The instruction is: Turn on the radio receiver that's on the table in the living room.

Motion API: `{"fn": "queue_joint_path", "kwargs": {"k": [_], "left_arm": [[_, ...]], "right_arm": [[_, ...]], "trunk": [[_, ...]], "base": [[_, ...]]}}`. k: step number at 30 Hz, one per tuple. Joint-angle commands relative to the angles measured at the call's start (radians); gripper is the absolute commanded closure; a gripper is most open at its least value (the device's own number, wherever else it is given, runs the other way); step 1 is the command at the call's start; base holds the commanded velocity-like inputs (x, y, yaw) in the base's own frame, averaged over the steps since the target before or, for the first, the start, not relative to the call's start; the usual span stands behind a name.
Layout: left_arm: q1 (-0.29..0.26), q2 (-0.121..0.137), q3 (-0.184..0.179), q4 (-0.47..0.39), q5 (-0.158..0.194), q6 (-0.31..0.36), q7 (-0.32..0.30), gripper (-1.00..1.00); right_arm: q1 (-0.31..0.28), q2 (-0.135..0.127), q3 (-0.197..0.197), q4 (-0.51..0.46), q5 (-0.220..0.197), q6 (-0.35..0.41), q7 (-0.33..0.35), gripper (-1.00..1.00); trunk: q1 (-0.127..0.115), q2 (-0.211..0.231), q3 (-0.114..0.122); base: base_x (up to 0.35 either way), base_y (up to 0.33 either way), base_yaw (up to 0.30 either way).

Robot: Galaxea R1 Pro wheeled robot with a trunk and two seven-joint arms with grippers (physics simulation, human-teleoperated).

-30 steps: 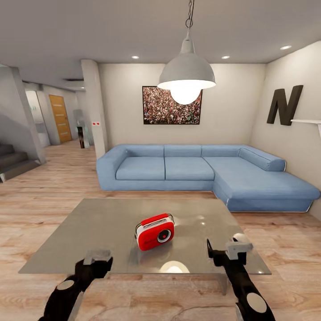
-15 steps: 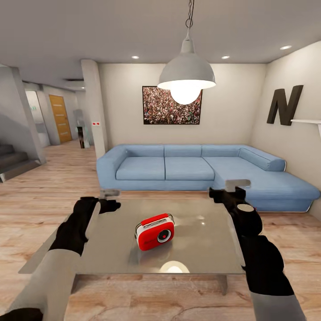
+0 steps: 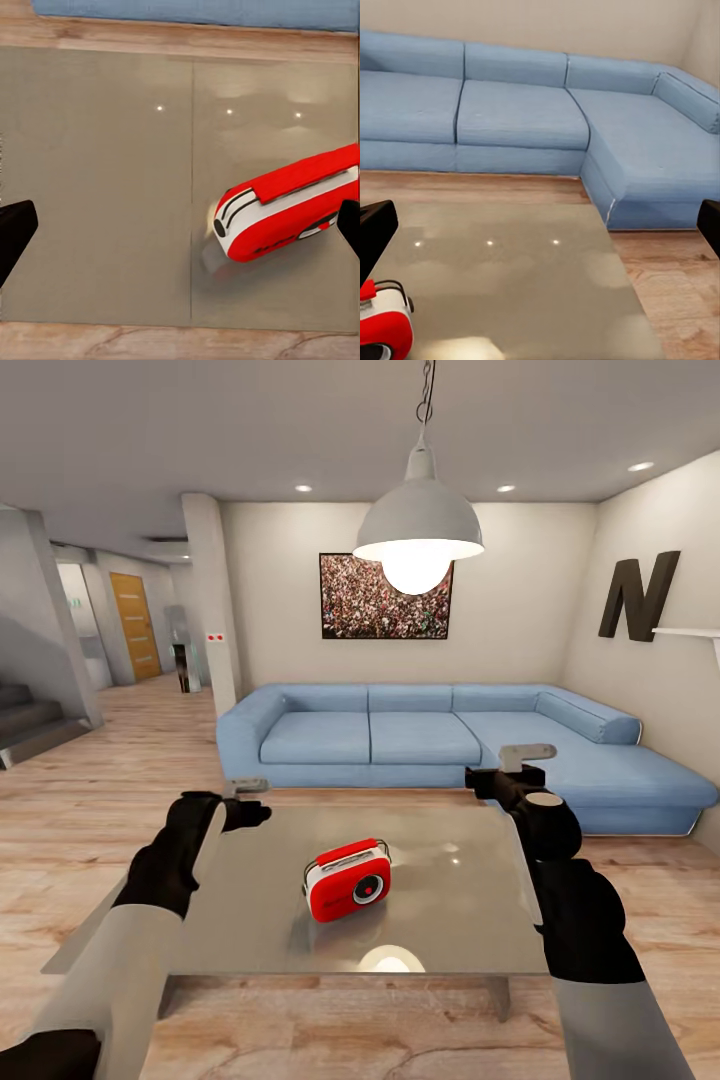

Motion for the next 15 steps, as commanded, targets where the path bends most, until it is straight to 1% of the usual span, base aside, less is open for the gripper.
{"fn": "queue_joint_path", "kwargs": {"k": [1,3,7,10,15], "left_arm": [[0.000,0.001,-0.001,-0.018,0.000,0.000,-0.001,-1.00],[0.000,0.002,-0.003,-0.076,0.000,0.000,-0.001,-1.00],[0.000,0.001,-0.005,-0.107,0.000,0.000,-0.002,-1.00],[0.000,-0.001,-0.005,-0.120,0.001,0.001,-0.002,-1.00],[0.000,-0.002,-0.005,-0.122,0.002,0.002,-0.002,-1.00]], "right_arm": [[0.000,0.000,0.000,0.000,0.000,0.000,0.000,-1.00],[0.000,0.000,-0.001,0.000,0.000,0.000,0.000,-1.00],[0.000,0.000,-0.001,0.000,0.000,0.000,0.000,-1.00],[0.000,0.000,-0.001,0.000,0.000,-0.001,0.000,-1.00],[0.000,0.000,-0.001,0.000,0.000,-0.002,-0.001,-1.00]], "trunk": [[0.000,0.000,0.000],[0.000,0.000,0.000],[0.000,0.000,0.000],[0.000,0.000,0.000],[0.000,0.000,0.000]], "base": [[0.000,0.000,0.000],[0.000,0.000,0.000],[0.003,0.000,0.000],[0.233,0.000,0.000],[0.305,0.000,0.000]]}}
